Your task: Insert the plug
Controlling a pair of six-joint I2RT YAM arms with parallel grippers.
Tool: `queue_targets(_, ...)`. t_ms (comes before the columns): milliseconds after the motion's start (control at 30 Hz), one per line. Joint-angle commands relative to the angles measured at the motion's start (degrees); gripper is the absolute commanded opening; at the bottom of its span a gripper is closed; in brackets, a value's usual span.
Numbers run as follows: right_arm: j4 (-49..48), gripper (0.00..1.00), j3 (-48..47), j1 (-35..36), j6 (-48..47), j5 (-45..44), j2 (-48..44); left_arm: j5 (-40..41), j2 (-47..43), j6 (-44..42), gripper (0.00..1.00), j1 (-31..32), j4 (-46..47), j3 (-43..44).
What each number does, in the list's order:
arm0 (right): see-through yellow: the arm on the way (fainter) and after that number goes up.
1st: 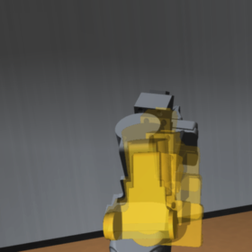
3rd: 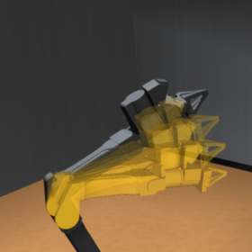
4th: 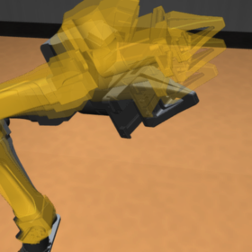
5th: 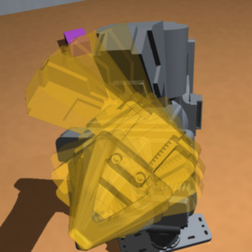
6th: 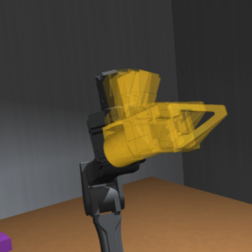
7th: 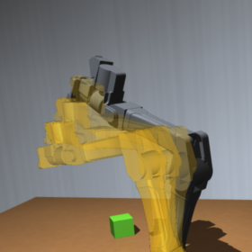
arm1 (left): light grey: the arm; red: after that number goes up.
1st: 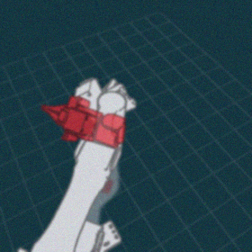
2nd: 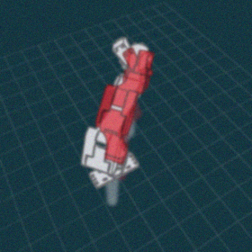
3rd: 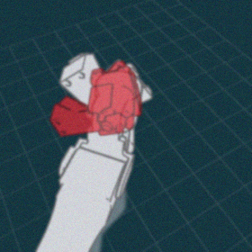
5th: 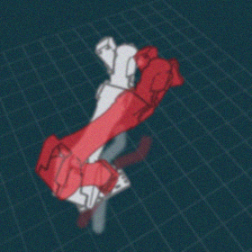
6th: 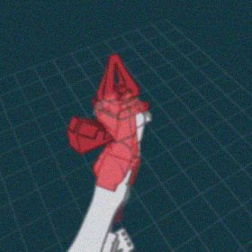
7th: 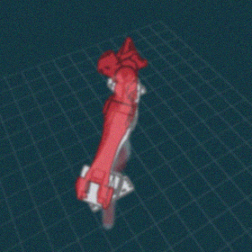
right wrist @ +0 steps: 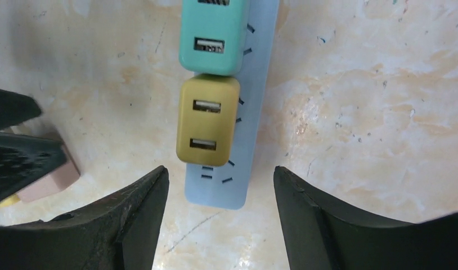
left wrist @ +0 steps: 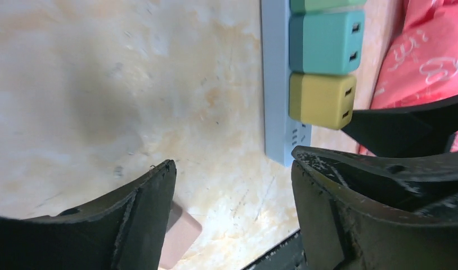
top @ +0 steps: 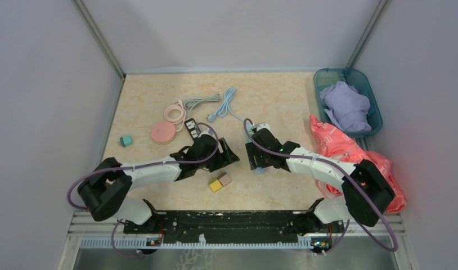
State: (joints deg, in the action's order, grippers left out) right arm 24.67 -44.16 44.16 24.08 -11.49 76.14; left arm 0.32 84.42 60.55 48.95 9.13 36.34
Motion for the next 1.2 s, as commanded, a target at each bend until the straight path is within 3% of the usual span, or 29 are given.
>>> queue_targets(0,-6.8,0.68,0.61,1.16,0.42,-3.1,2.54,11.04,-6.56,-3.5,0.82,-1.22,-8.7,-0.69)
queue_targets(267,-12.79,0.63,2.03,1.63,1.05,-6.29,6.84,16.65,-15.58,-5.8,0.91,-5.85,-13.72,-3.84)
queue_targets(433,-13.74,0.49,2.18,1.32,1.41,-10.37,7.99,18.25,-19.37,-6.57,0.92,-9.26,-15.95,-5.61)
queue_targets(633,-14.12,0.4,2.44,-4.58,1.84,-12.82,7.91,20.89,-22.09,-8.51,0.95,-13.46,-18.22,-5.84)
queue_targets(867,-16.33,0.39,1.11,-14.45,0.16,-10.85,8.88,20.78,-19.04,-11.43,0.96,-17.11,-17.63,-4.16)
queue_targets(1167,-19.05,0.4,-3.24,-26.79,-1.35,-6.3,13.98,22.51,-8.62,-14.85,0.96,-17.99,-17.0,3.09)
